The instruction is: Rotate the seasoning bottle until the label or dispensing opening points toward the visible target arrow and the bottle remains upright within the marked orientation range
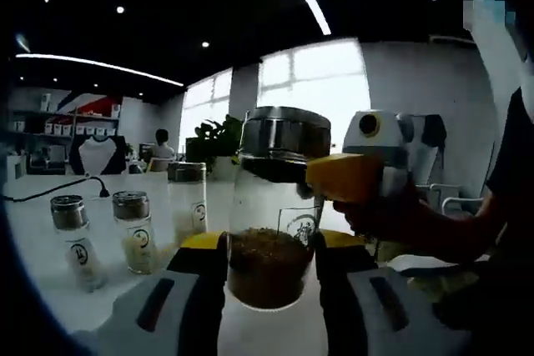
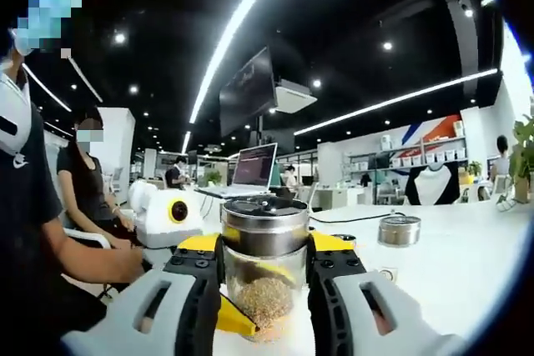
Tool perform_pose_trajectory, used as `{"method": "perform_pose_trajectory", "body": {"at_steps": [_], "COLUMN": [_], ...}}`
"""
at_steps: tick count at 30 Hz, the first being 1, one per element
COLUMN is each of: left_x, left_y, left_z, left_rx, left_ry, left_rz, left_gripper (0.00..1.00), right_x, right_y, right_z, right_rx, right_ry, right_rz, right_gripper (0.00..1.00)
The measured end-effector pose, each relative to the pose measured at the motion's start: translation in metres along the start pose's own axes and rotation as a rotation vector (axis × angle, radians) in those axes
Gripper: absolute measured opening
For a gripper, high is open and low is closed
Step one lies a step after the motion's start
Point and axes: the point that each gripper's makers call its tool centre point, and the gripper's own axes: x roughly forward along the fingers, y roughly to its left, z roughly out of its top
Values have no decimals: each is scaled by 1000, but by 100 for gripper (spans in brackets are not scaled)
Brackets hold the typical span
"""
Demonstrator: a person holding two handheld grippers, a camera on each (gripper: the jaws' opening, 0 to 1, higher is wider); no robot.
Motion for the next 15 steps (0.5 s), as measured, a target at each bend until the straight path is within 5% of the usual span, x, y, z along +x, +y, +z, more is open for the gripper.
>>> {"method": "perform_pose_trajectory", "body": {"at_steps": [4, 10, 15], "left_x": [3, 7, 5], "left_y": [-10, -11, -17], "left_z": [1, 1, -4], "left_rx": [8, 47, 51], "left_ry": [-6, -7, 19], "left_rz": [-50, 4, -30], "left_gripper": [45, 43, 42], "right_x": [-5, -7, -8], "right_y": [4, -1, 2], "right_z": [3, 2, 17], "right_rx": [37, 84, 88], "right_ry": [-24, -30, -63], "right_rz": [47, 32, 61], "right_gripper": [37, 37, 38]}}
